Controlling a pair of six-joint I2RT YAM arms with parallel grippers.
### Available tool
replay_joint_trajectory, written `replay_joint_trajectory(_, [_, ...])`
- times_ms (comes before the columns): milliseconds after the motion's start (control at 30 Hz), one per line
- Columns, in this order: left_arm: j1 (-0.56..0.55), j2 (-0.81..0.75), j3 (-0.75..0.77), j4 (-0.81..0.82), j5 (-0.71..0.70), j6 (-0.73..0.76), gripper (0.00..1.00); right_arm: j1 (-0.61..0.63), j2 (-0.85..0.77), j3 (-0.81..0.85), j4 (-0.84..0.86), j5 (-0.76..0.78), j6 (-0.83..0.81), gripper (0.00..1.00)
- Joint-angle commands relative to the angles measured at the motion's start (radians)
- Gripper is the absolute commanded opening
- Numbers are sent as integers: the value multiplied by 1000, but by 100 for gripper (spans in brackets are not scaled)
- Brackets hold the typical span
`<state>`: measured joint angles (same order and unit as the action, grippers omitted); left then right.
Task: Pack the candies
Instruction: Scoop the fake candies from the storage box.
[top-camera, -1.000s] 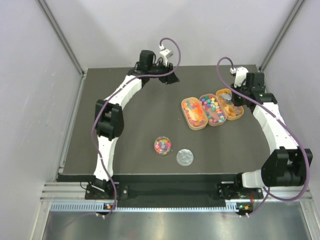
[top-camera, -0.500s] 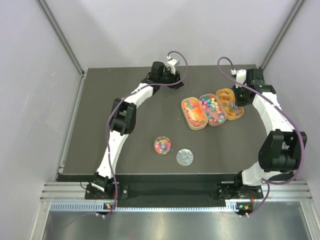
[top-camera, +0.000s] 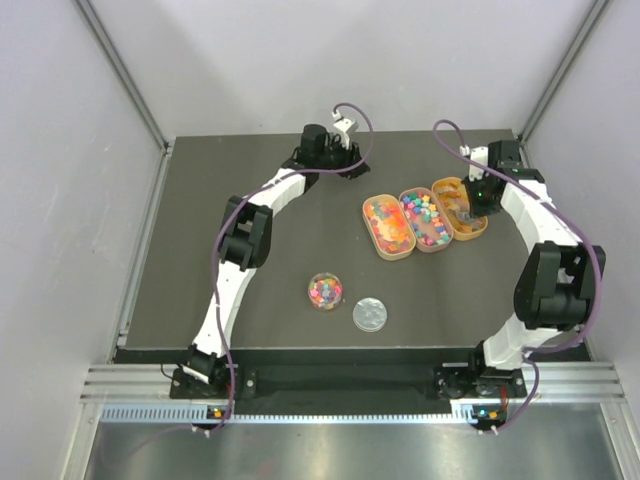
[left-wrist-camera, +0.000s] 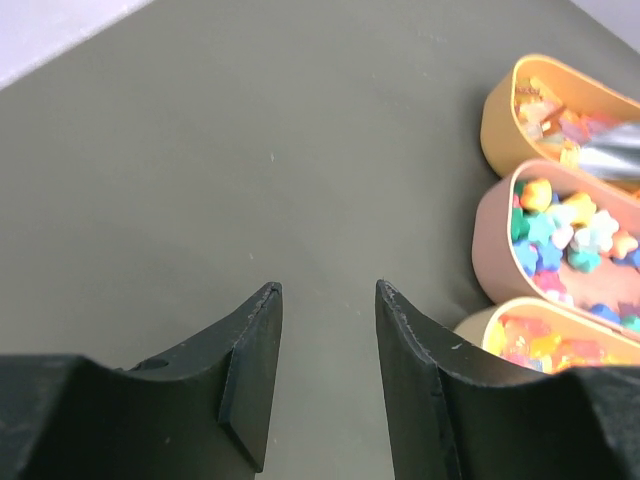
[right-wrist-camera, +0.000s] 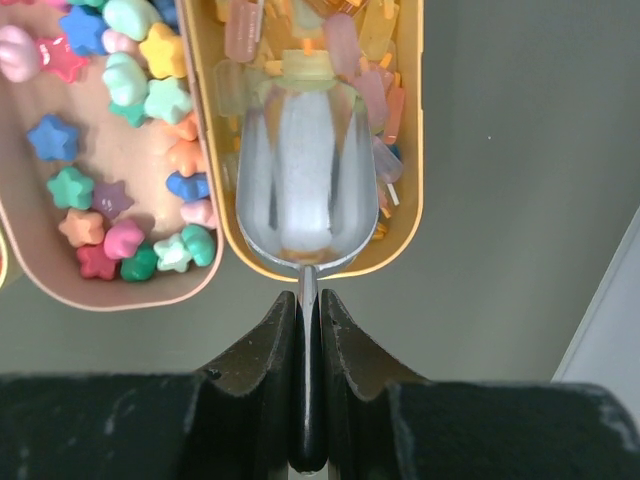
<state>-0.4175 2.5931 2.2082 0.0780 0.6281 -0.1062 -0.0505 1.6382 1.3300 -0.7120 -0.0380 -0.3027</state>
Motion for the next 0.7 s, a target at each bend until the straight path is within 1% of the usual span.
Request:
replay_joint_trajectory(0, [11,-108,-56,62,53,-13,47,-32,37,-4,31,16,33,0])
replay_joint_trajectory(267, [19,-154,-154,63,93,-15,48,-32,32,-92,68,-2,93,0])
replay_joint_trajectory(667, [19,-169,-208,37,114,-26,47,-15,100,-107,144,-43,88,0])
